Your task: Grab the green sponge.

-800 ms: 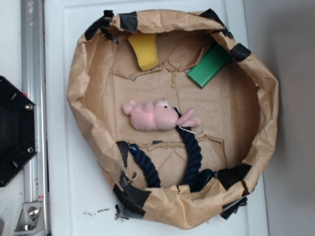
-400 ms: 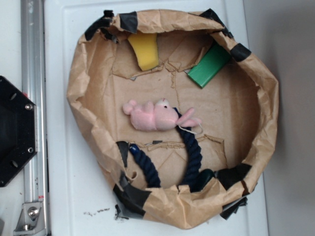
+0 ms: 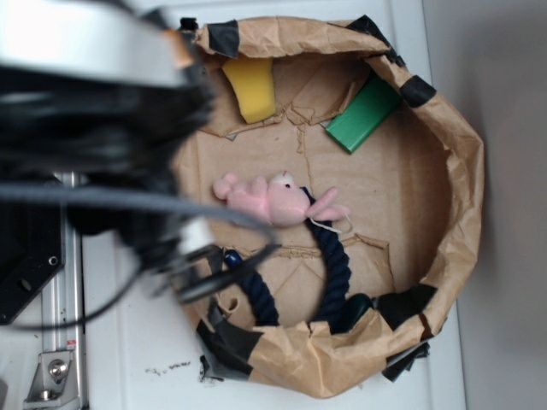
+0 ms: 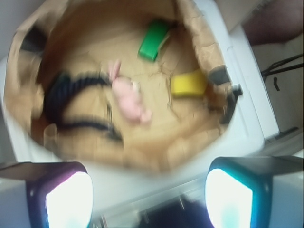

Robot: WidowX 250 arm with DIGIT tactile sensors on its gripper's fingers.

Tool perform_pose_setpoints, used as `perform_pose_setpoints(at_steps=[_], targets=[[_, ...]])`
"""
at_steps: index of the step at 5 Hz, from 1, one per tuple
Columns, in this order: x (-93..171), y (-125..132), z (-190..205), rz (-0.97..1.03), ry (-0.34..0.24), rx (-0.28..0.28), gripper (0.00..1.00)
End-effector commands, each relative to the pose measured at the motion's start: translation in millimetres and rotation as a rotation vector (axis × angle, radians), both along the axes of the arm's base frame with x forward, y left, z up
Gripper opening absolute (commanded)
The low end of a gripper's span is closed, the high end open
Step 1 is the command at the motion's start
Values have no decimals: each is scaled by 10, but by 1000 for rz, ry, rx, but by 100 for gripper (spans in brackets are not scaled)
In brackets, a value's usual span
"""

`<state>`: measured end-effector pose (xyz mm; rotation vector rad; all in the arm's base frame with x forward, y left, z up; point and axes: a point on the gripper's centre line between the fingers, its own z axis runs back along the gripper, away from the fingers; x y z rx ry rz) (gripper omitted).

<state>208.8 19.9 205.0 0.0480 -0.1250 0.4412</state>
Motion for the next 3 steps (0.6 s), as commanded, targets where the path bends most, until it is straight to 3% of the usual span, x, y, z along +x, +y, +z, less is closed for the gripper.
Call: perform_pose_setpoints(at_steps=[1, 2, 3], targets=[[588, 193, -503, -190, 40, -40, 100], [716, 296, -758, -437, 168, -16, 100], [618, 278, -934, -687, 233, -22, 100]])
